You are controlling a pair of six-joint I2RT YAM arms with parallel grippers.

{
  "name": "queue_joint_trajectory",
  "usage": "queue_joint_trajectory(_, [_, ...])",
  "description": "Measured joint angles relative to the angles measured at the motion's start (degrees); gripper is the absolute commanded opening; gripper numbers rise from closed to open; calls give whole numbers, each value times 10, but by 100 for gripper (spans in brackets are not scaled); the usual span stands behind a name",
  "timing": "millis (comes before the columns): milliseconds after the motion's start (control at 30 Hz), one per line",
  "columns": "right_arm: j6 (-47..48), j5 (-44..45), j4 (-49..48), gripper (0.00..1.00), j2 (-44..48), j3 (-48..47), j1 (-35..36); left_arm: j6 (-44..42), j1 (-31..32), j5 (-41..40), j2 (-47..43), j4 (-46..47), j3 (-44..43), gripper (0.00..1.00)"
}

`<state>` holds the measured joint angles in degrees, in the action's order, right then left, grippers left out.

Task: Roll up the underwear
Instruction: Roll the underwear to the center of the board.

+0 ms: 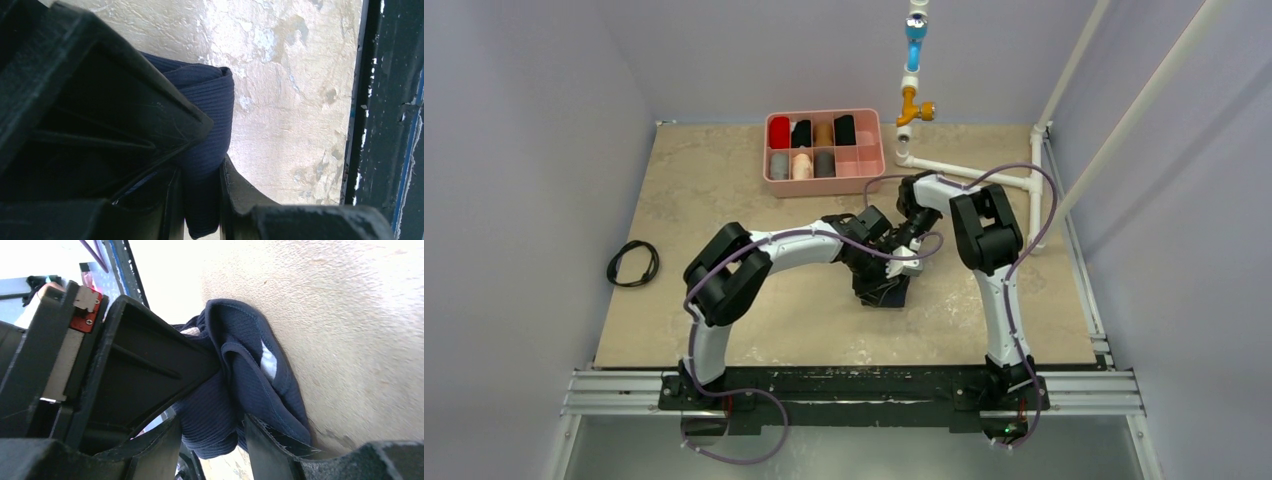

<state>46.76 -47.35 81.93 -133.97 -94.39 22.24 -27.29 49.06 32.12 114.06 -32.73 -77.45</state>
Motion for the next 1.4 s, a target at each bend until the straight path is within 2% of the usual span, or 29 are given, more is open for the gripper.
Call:
queue_joint_trajectory(933, [72,64,25,54,7,-44,-116,16,-2,11,44,2,-53,0])
queue_joint_trajectory(1267, [79,96,4,53,15,-65,-171,19,-6,21,54,-13,-67,0])
queue_joint_trajectory(1400, [70,120,-56,53,60,-29,-190,31,-21,49,71,-32,-87,0])
